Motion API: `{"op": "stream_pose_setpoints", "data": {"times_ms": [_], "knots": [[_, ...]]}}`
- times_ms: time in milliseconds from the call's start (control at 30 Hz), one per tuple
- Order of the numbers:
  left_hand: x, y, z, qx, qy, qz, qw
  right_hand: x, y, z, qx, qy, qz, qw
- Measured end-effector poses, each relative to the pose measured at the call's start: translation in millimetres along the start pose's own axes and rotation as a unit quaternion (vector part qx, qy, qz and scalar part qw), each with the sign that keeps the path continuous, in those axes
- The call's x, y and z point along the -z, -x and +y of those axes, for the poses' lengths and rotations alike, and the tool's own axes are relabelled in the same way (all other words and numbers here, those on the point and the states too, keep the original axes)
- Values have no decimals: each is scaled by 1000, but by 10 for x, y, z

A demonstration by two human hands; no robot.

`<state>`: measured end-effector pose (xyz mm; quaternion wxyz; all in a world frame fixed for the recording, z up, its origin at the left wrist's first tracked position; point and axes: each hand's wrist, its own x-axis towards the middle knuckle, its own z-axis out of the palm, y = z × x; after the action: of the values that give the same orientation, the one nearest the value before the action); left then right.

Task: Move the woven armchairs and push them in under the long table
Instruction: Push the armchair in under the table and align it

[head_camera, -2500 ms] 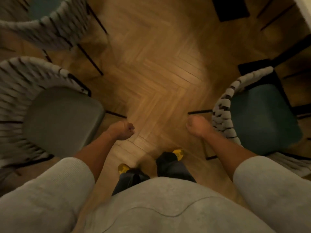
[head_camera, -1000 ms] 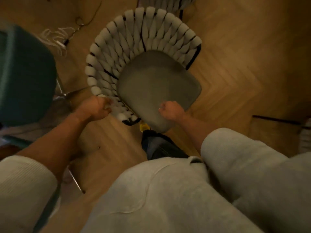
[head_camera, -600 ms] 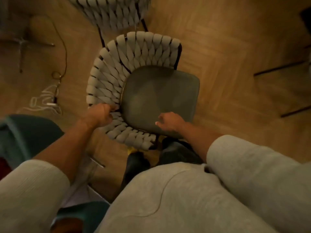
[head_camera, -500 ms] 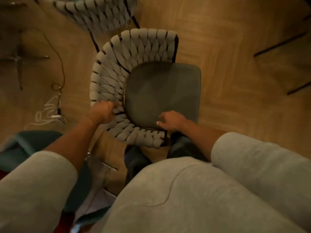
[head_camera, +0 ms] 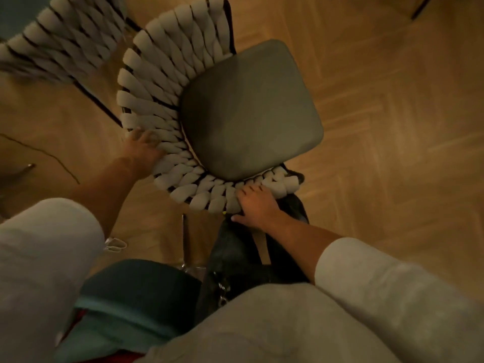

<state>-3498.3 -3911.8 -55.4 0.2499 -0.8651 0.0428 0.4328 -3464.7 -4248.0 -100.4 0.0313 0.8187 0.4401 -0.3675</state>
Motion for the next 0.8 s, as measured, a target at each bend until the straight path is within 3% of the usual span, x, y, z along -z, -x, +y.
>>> {"op": "stream_pose_setpoints", "data": {"times_ms": [167,400,600,800], "knots": [[-236,-239,-89,-9,-82,3,997,-188,-209,-338,-27,6,22,999],[-351,-208,-135,-28,-39,25,999,-206,-304,-352,-21,55,5,998],[-92,-167,258,-22,76,40,996,58,-134,330,-12,96,-16,995],[292,-84,965,-11,181,67,981,470,37,1165,-71,209,-60,973]]}}
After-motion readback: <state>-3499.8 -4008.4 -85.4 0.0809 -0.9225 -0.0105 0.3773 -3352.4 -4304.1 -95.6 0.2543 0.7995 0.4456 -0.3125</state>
